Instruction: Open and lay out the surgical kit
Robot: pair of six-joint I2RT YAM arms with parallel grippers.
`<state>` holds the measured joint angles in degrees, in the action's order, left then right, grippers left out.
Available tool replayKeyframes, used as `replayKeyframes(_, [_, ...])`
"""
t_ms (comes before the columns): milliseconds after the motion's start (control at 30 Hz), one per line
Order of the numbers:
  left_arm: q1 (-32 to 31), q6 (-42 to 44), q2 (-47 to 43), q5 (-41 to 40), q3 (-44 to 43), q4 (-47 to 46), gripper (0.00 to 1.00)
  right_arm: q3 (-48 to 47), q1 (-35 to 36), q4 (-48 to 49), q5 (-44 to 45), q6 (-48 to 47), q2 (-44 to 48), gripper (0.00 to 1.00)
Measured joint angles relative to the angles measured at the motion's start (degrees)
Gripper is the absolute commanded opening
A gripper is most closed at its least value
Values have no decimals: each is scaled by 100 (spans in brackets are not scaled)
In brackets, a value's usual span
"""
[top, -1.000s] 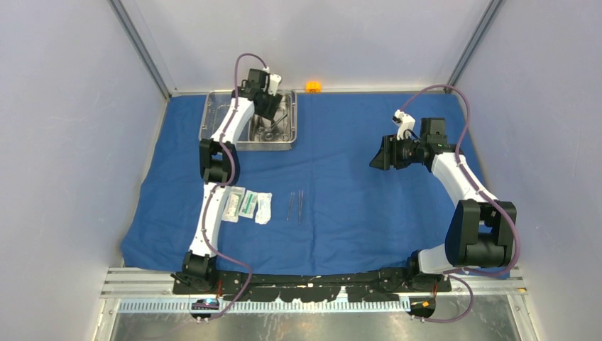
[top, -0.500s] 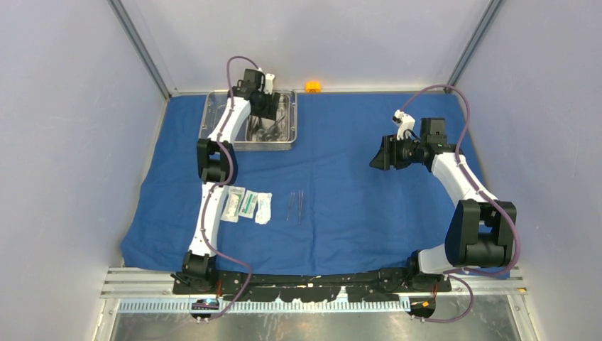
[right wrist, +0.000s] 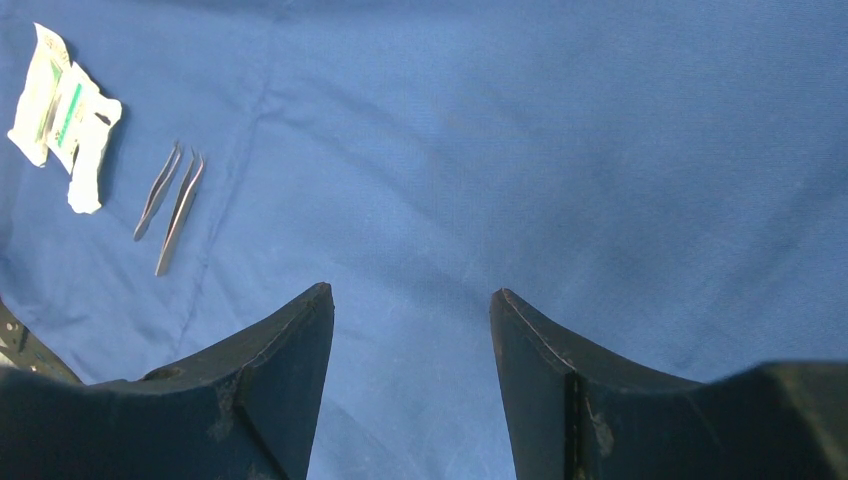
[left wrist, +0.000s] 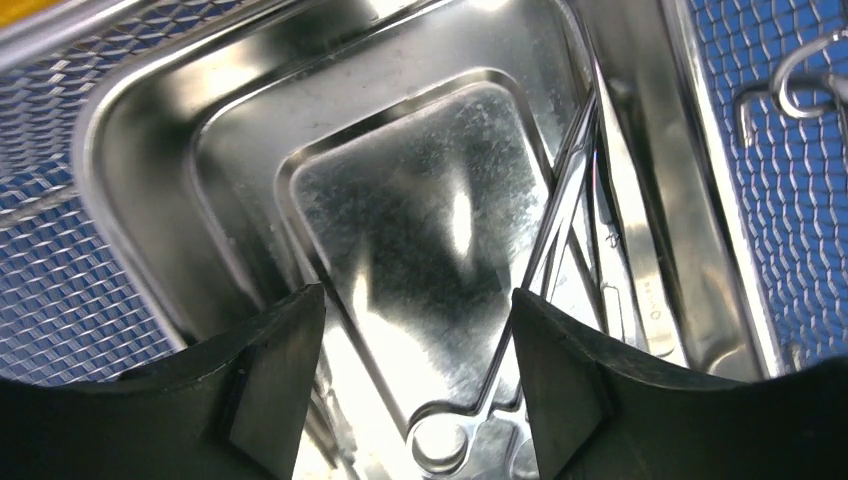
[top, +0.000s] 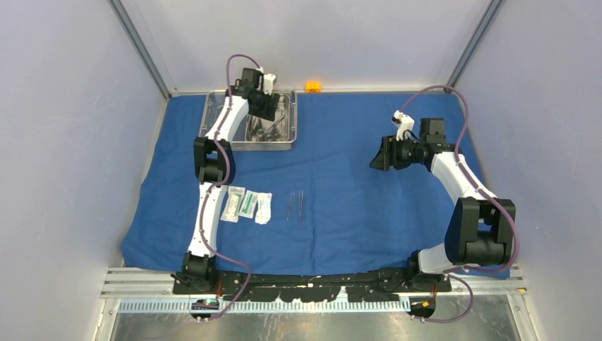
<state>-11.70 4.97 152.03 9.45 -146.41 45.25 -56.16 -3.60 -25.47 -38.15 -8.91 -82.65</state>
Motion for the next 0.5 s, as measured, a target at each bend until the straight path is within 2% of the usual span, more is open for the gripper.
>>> replayKeyframes(333, [-188, 1215, -363, -855, 109, -20, 75, 0, 0, -9, 0, 0, 0, 63])
replayKeyframes(500, [-238, 1587, -313, -1231, 81, -46, 70, 0, 0, -9, 0, 0, 0, 64])
